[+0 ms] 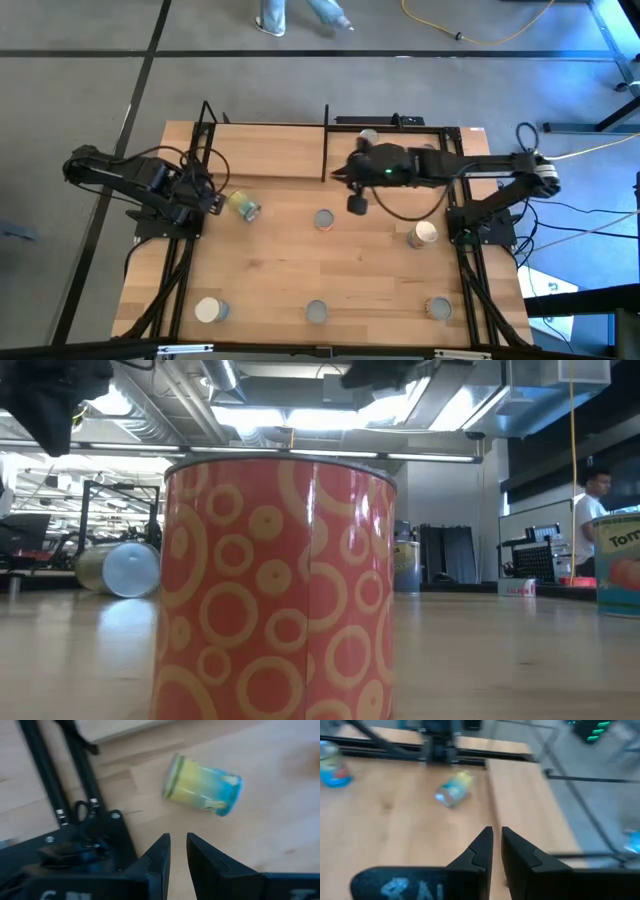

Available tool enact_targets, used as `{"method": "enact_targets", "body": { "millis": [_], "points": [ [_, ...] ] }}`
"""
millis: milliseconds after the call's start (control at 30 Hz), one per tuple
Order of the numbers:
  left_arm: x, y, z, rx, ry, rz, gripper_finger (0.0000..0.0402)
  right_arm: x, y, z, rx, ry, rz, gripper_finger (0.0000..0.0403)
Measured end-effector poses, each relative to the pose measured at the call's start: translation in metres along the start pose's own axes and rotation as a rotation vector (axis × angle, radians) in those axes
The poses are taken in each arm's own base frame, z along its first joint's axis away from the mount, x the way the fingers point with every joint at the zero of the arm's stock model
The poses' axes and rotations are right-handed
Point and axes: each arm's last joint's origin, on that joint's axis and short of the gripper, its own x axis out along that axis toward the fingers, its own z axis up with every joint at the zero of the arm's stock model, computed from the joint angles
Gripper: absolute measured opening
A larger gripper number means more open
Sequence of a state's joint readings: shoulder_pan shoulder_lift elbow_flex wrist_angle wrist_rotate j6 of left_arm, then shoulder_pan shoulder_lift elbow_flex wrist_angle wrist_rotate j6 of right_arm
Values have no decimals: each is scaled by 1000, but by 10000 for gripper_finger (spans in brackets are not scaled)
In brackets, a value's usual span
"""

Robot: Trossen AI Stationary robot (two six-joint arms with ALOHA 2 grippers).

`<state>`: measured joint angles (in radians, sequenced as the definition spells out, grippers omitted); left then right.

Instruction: Pick and place cans onto a shelf

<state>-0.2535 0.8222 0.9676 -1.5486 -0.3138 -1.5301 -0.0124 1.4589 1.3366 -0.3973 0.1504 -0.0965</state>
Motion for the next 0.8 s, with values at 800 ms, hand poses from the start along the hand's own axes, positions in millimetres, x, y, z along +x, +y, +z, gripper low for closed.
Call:
{"method": "enact_targets", "body": {
  "millis": [800],
  "points": [
    [0, 2, 1, 82, -46, 26, 56, 87, 15, -15, -333, 142, -100, 42]
  ]
}}
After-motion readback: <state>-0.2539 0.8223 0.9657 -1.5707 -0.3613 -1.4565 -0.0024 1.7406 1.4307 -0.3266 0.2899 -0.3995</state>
